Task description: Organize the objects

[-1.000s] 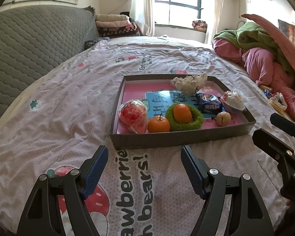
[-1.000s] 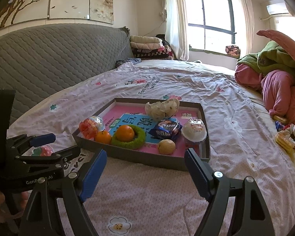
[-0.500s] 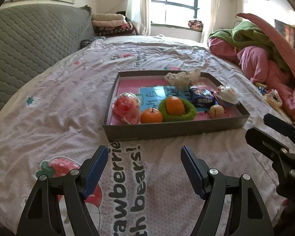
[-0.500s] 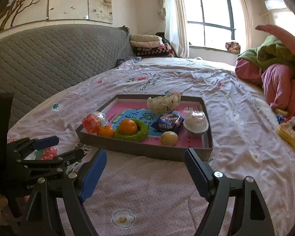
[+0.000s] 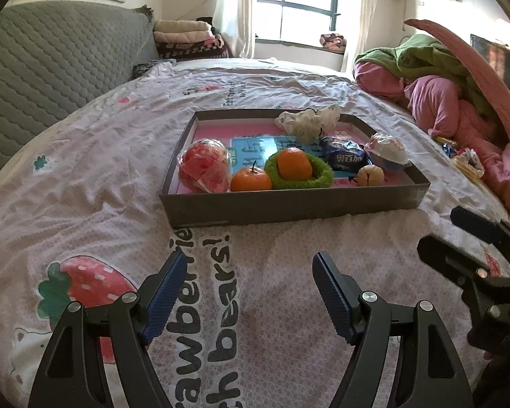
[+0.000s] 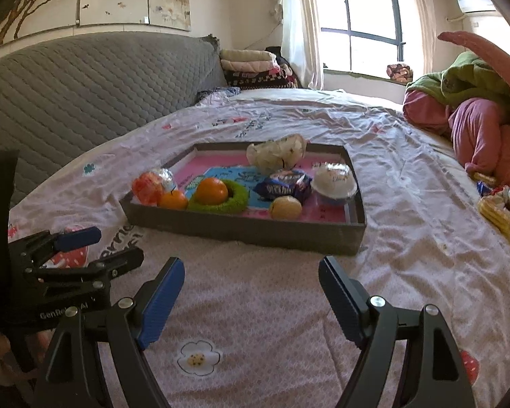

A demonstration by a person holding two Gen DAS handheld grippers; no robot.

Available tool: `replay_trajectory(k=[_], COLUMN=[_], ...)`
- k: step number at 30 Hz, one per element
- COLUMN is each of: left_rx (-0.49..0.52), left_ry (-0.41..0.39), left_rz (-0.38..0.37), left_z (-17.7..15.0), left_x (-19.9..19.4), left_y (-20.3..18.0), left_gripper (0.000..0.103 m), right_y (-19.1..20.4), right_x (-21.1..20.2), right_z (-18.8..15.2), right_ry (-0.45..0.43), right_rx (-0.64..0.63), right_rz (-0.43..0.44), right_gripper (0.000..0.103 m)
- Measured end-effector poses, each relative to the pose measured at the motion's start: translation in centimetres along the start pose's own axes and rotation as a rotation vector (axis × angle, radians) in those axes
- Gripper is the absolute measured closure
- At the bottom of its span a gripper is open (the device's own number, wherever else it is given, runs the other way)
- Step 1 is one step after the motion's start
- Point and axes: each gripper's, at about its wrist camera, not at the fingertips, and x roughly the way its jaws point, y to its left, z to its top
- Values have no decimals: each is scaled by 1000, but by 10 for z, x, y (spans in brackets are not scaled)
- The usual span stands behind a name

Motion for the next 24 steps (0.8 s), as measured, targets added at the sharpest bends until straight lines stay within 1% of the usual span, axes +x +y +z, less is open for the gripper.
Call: replay_trajectory(k=[5,11,13,17,20,24], left_rx=[13,1,-7,-16,1,14], left_ry=[-8,15,22,16,-13,-3], left_rz=[11,37,33,19,42,48], left_z=[-3,-7,-7,-6,-5,-6], left_x=[1,8,10,10,8,9], left_y=[-1,2,3,3,1,-1], left_gripper=[26,26,26,26,26,26], right_y=[-1,-3,-3,-5,-6,-6], right_x=[2,3,4,7,9,12], right_z=[-3,-6,-7,-9,-9,-10], right_ry=[-2,5,12,21,24,34], right_rx=[2,9,9,13,12,12], right_rz=[-6,-4,-7,-7,-7,-7], right_gripper=[22,22,22,22,22,22])
